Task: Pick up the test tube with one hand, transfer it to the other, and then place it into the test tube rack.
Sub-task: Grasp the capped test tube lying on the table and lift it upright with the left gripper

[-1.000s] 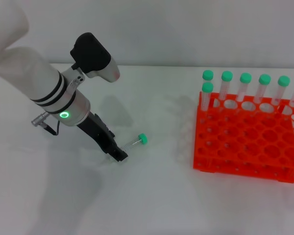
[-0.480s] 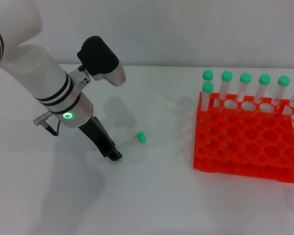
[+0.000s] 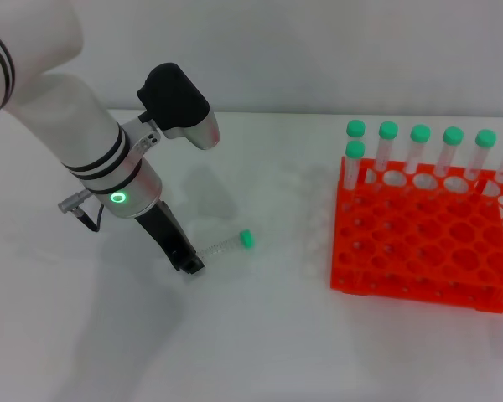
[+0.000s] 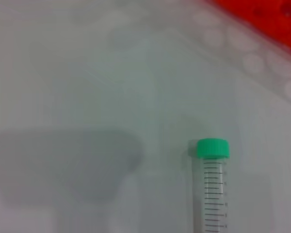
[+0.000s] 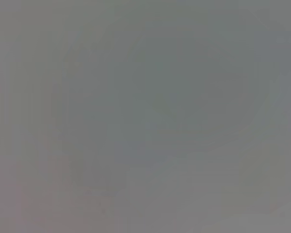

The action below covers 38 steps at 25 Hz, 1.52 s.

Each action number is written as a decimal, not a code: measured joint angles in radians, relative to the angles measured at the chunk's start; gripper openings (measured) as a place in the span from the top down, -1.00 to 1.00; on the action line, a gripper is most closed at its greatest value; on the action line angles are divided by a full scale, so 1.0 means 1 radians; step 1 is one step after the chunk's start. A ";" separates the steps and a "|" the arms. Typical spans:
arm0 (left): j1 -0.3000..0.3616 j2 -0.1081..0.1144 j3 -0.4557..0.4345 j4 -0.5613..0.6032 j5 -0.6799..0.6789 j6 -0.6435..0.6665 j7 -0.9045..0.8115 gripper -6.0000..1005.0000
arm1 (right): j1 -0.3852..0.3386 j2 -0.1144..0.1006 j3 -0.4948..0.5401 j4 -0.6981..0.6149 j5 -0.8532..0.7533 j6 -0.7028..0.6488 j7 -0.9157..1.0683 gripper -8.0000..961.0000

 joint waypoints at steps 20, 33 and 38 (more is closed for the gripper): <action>-0.008 0.006 -0.002 -0.044 -0.204 -0.060 0.004 0.59 | -0.009 0.000 -0.001 0.000 0.000 0.002 0.002 -0.71; 0.325 0.044 -0.002 -0.067 -1.310 0.011 0.579 0.56 | -0.019 0.000 -0.001 0.000 0.000 0.008 0.004 -0.70; 0.471 0.013 -0.001 0.019 -1.598 0.158 0.892 0.55 | -0.015 -0.001 -0.001 0.000 0.000 0.006 0.004 -0.70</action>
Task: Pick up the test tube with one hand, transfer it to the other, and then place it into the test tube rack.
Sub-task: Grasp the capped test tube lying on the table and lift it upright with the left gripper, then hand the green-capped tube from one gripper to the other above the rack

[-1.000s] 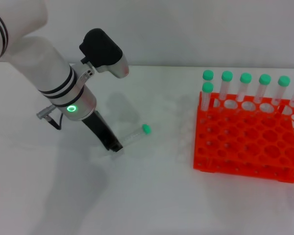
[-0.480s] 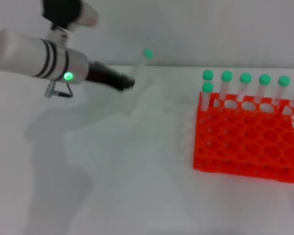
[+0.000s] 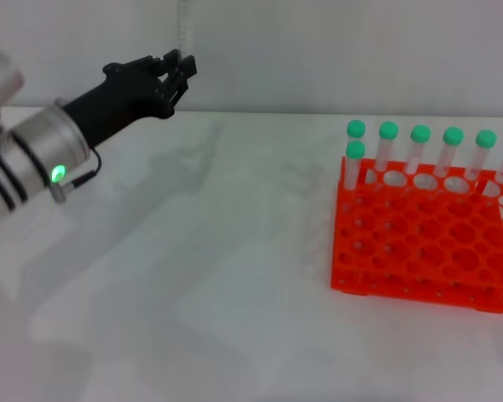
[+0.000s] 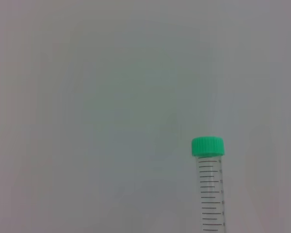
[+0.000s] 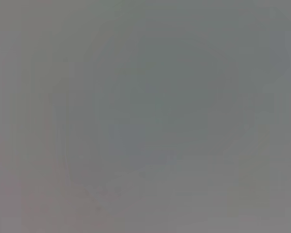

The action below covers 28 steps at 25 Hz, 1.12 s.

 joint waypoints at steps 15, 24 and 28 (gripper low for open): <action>0.211 -0.031 0.000 0.593 -0.145 0.019 0.805 0.51 | 0.013 0.000 -0.013 0.002 -0.033 0.002 0.159 -0.70; 0.221 -0.039 0.000 0.669 -0.146 -0.080 0.811 0.49 | 0.002 -0.005 -0.014 -0.137 -0.262 0.062 0.467 -0.70; 0.222 -0.041 0.000 0.687 -0.147 -0.109 0.737 0.48 | 0.003 -0.008 -0.029 -0.212 -0.368 0.199 0.552 -0.70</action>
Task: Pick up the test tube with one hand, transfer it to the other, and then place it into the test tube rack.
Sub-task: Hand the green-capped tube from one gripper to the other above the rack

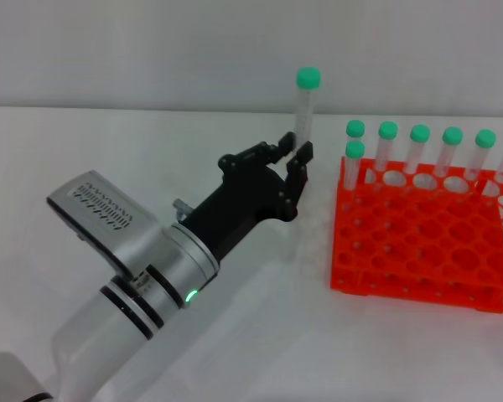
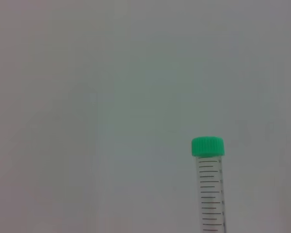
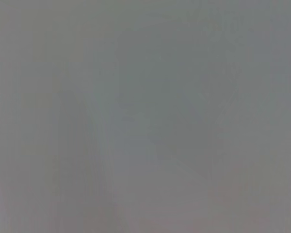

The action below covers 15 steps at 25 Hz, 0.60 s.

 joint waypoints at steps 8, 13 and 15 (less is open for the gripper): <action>-0.022 -0.001 0.000 0.030 0.050 -0.114 -0.022 0.47 | 0.056 0.002 -0.196 -0.059 -0.028 0.109 0.011 -0.70; -0.043 0.000 0.000 0.026 0.169 -0.144 -0.013 0.46 | 0.102 0.000 -0.308 -0.060 -0.031 0.067 0.018 -0.69; -0.049 0.000 0.000 0.025 0.206 -0.146 -0.007 0.45 | 0.115 -0.003 -0.352 -0.073 -0.033 0.055 0.050 -0.69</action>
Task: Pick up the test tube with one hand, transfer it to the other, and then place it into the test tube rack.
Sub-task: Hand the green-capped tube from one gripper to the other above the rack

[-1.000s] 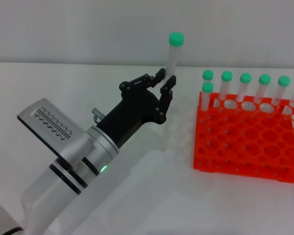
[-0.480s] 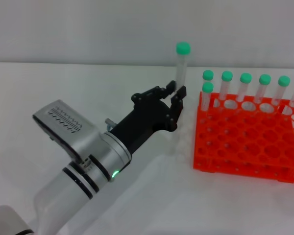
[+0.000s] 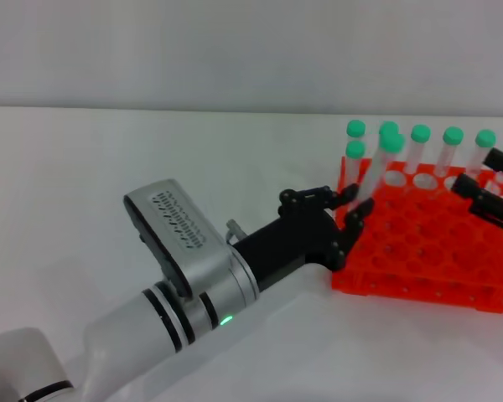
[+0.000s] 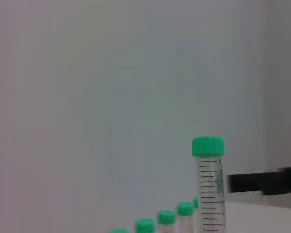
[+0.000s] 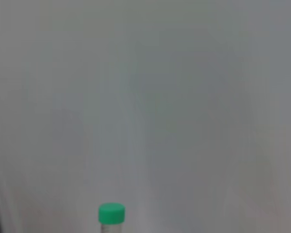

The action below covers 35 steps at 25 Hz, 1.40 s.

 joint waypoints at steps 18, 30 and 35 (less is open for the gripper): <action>-0.001 0.000 0.000 0.010 0.082 -0.009 0.050 0.41 | 0.047 0.011 -0.136 -0.047 0.000 0.004 0.134 -0.69; 0.004 0.000 -0.002 0.012 0.075 -0.001 0.051 0.39 | 0.039 0.009 -0.152 -0.051 0.002 0.060 0.125 -0.43; 0.005 0.000 -0.002 0.012 0.074 -0.005 0.051 0.37 | 0.041 0.010 -0.155 -0.052 0.001 0.081 0.125 -0.44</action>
